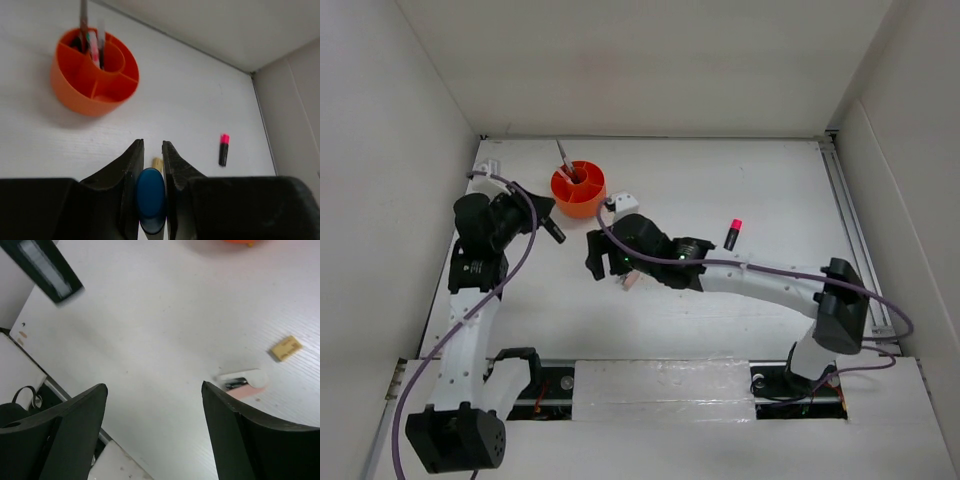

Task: Sort the stationery into containers
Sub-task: Place the pen in the storage box.

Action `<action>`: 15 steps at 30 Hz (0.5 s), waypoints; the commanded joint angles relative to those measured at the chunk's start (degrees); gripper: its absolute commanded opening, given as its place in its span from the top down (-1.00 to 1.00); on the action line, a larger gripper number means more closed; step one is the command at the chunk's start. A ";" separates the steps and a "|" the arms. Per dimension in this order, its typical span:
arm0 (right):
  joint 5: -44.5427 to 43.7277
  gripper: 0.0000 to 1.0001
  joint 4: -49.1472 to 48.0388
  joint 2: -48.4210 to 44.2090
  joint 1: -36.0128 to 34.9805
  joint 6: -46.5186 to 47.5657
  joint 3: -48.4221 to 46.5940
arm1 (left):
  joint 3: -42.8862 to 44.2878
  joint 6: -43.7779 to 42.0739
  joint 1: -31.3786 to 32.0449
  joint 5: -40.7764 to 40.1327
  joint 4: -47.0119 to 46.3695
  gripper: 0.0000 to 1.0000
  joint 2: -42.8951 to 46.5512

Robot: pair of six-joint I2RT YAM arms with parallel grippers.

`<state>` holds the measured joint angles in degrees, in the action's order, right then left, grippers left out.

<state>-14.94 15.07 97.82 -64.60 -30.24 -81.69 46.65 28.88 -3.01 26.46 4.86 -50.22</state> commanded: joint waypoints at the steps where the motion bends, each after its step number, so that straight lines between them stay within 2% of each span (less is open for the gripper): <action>1: -3.52 -0.65 -2.59 -9.03 1.49 1.59 5.81 | 4.49 -0.32 -0.07 -14.57 -7.93 1.00 -1.28; 3: -3.52 -0.65 -2.59 -14.39 2.11 2.11 9.08 | 4.50 2.31 -0.07 -22.80 -11.71 1.00 -4.61; 7: -2.29 -0.65 -2.59 -23.45 3.34 3.42 15.94 | 4.50 6.71 -0.07 -31.53 -20.49 1.00 -11.20; 10: -2.29 -0.65 0.03 -30.04 3.87 4.05 19.19 | 6.08 7.24 -0.07 -35.84 -24.53 1.00 -16.83; 15: -2.29 -0.70 1.98 -38.83 3.87 5.18 22.97 | 8.01 5.39 -0.07 -38.32 -31.75 1.00 -23.16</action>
<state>-16.73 16.34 62.67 -61.08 -26.74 -59.90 50.68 34.57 -3.05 -7.03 -17.10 -72.90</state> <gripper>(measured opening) 0.848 0.149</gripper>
